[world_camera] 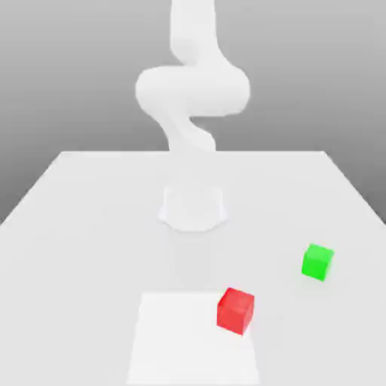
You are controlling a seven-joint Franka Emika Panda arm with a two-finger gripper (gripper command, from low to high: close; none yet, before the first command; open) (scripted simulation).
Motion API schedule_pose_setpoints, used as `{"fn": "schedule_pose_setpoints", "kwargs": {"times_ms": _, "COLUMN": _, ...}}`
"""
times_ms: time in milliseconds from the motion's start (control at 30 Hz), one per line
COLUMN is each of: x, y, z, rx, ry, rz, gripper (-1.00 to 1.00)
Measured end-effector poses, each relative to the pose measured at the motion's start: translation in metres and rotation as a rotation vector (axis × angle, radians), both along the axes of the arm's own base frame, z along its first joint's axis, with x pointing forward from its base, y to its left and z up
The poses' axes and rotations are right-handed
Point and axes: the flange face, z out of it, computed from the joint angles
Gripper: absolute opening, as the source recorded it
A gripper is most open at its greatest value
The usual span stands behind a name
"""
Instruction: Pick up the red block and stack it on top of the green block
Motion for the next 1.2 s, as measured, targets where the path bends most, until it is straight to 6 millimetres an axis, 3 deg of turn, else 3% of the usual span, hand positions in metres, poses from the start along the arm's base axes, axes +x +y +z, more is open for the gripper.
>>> {"fn": "schedule_pose_setpoints", "kwargs": {"times_ms": 167, "x": 0.048, "y": 0.013, "z": -0.103, "rx": -0.04, "ry": 0.148, "rz": 0.204, "gripper": 0.0}}
{"fn": "schedule_pose_setpoints", "kwargs": {"times_ms": 333, "x": 0.067, "y": 0.039, "z": -0.209, "rx": -0.103, "ry": 0.286, "rz": 0.401, "gripper": 0.0}}
{"fn": "schedule_pose_setpoints", "kwargs": {"times_ms": 500, "x": 0.059, "y": 0.063, "z": -0.309, "rx": -0.191, "ry": 0.414, "rz": 0.595, "gripper": 0.0}}
{"fn": "schedule_pose_setpoints", "kwargs": {"times_ms": 700, "x": 0.024, "y": 0.078, "z": -0.41, "rx": -0.329, "ry": 0.557, "rz": 0.821, "gripper": 0.0}}
{"fn": "schedule_pose_setpoints", "kwargs": {"times_ms": 800, "x": 0.003, "y": 0.078, "z": -0.448, "rx": -0.401, "ry": 0.613, "rz": 0.919, "gripper": 0.0}}
{"fn": "schedule_pose_setpoints", "kwargs": {"times_ms": 1167, "x": 0.0, "y": 0.077, "z": -0.512, "rx": -0.42, "ry": 0.624, "rz": 0.942, "gripper": 0.0}}
{"fn": "schedule_pose_setpoints", "kwargs": {"times_ms": 1200, "x": -0.001, "y": 0.077, "z": -0.518, "rx": -0.419, "ry": 0.626, "rz": 0.941, "gripper": -1.0}}
